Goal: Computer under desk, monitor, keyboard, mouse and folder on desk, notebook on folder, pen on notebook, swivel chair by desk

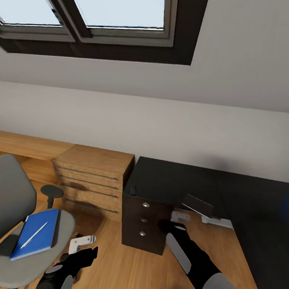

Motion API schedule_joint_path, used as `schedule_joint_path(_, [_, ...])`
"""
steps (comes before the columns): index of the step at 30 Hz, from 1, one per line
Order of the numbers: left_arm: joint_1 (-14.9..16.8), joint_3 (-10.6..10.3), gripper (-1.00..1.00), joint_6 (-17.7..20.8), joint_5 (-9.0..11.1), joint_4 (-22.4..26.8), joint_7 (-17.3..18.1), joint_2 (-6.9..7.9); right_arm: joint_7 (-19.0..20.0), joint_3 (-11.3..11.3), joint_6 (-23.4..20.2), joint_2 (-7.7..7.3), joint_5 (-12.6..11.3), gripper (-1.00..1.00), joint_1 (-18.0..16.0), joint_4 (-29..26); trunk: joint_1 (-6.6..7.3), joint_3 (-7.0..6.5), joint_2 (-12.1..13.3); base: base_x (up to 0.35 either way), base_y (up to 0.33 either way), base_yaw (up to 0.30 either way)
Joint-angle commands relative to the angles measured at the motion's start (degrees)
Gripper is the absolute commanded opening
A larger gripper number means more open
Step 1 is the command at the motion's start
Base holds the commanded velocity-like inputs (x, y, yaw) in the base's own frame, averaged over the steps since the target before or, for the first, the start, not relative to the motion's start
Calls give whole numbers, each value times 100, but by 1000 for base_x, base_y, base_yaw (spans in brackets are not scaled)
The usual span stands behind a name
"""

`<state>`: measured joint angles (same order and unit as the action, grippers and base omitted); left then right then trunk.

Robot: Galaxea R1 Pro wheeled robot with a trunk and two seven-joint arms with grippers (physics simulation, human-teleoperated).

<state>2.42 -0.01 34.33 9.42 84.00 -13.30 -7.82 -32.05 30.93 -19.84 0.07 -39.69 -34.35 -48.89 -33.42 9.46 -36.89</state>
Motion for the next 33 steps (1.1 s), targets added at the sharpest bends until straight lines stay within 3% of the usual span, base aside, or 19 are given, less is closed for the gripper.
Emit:
schedule_joint_path(1, [4, 0, 100, 22, 59, 9, -46, -1, -181, 19, -38, 46, -23, 100, -17, -10, -6, 10, -8, 328, 0, 0])
schedule_joint_path(3, [4, 6, 100, 21, 54, 10, -64, 1, -557, 11, -34, 234, -14, 100, -37, -34, -6, 10, -8, 328, 0, 0])
schedule_joint_path(9, [4, 6, 100, 24, 57, 11, -74, 8, -800, 37, 0, 390, -20, 100, -32, -188, -6, 8, -8, 327, 13, 29])
schedule_joint_path(18, [4, -15, 100, 30, 54, 11, -76, 1, -814, 44, 6, 414, -15, 100, -23, -204, -6, 7, -8, 115, 8, 240])
schedule_joint_path(24, [4, -24, 100, 28, -78, 11, -76, -6, -805, 83, 6, 415, -13, 100, -20, -201, -6, 6, -8, 212, 0, 276])
schedule_joint_path(28, [4, -30, 100, 28, -146, 11, -76, -7, -803, 196, 6, 411, -13, 100, -19, -200, -6, 7, -8, 290, 0, 278])
schedule_joint_path(33, [4, -61, 100, 29, -191, 7, -76, -16, -799, 531, 13, 401, -12, 100, -19, -193, -6, 13, -8, 316, 0, 226])
